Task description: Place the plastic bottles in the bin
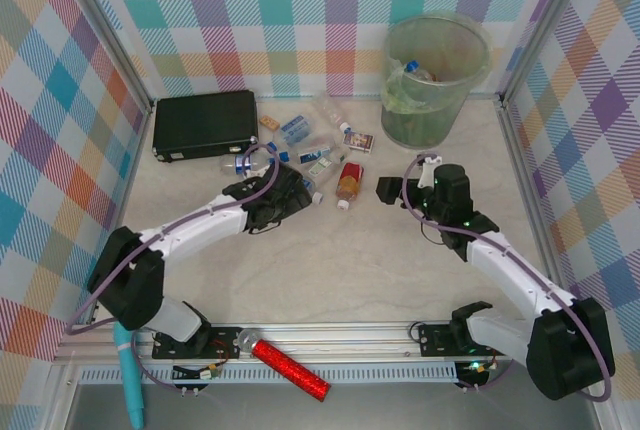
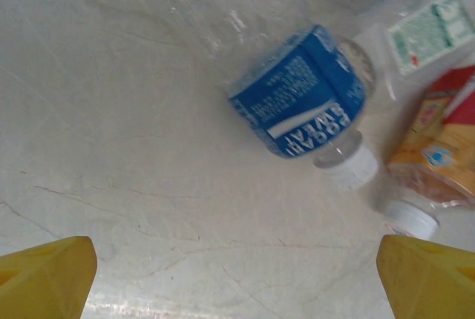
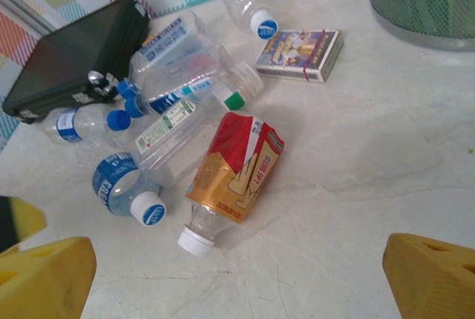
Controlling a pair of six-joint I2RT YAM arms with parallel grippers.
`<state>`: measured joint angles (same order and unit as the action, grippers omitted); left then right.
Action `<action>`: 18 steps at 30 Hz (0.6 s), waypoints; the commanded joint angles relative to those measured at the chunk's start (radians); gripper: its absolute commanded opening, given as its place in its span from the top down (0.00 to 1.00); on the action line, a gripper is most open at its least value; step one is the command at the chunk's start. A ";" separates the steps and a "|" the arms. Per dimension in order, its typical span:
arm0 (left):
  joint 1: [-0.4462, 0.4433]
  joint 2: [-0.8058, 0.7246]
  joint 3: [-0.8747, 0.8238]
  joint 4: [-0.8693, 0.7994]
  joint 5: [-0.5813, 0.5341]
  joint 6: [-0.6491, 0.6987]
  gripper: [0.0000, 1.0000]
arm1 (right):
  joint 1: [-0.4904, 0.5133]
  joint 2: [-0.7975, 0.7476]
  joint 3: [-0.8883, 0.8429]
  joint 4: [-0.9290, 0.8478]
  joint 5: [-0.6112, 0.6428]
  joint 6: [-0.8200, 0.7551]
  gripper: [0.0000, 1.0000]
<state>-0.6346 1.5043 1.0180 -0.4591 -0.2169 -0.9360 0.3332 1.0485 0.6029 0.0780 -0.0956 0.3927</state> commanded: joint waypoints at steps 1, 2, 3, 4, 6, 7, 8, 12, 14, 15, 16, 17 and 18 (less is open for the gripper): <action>0.058 0.036 0.043 0.038 0.049 -0.046 0.04 | 0.004 -0.061 -0.040 0.118 -0.022 0.036 0.01; 0.073 0.050 0.048 0.049 0.054 -0.045 0.04 | 0.006 -0.070 -0.050 0.128 -0.023 0.043 0.01; 0.083 0.067 0.056 0.062 0.057 -0.037 0.05 | 0.007 -0.075 -0.059 0.141 -0.024 0.048 0.01; 0.093 0.087 0.071 0.066 0.059 -0.027 0.05 | 0.009 -0.081 -0.066 0.146 -0.026 0.053 0.01; 0.109 0.129 0.101 0.070 0.056 -0.012 0.05 | 0.014 -0.086 -0.067 0.142 -0.038 0.061 0.01; 0.118 0.150 0.113 0.076 0.052 -0.013 0.05 | 0.016 -0.088 -0.067 0.141 -0.046 0.064 0.01; 0.128 0.169 0.120 0.092 0.052 -0.020 0.05 | 0.021 -0.089 -0.065 0.144 -0.053 0.063 0.01; 0.160 0.234 0.125 0.164 0.050 -0.059 0.06 | 0.036 -0.092 -0.071 0.139 -0.038 0.058 0.01; 0.169 0.265 0.135 0.172 0.030 -0.073 0.07 | 0.039 -0.090 -0.074 0.140 -0.035 0.059 0.01; 0.171 0.277 0.137 0.173 0.023 -0.077 0.07 | 0.040 -0.089 -0.074 0.142 -0.034 0.059 0.01; 0.174 0.292 0.138 0.214 0.019 -0.082 0.08 | 0.041 -0.087 -0.073 0.142 -0.035 0.060 0.01; 0.178 0.305 0.139 0.224 0.019 -0.088 0.08 | 0.042 -0.084 -0.072 0.140 -0.036 0.058 0.01; 0.181 0.314 0.139 0.232 0.019 -0.091 0.08 | 0.043 -0.084 -0.073 0.143 -0.038 0.060 0.01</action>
<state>-0.4667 1.7878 1.1385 -0.2623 -0.1772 -1.0000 0.3683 0.9714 0.5385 0.1833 -0.1181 0.4381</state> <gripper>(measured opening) 0.924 0.990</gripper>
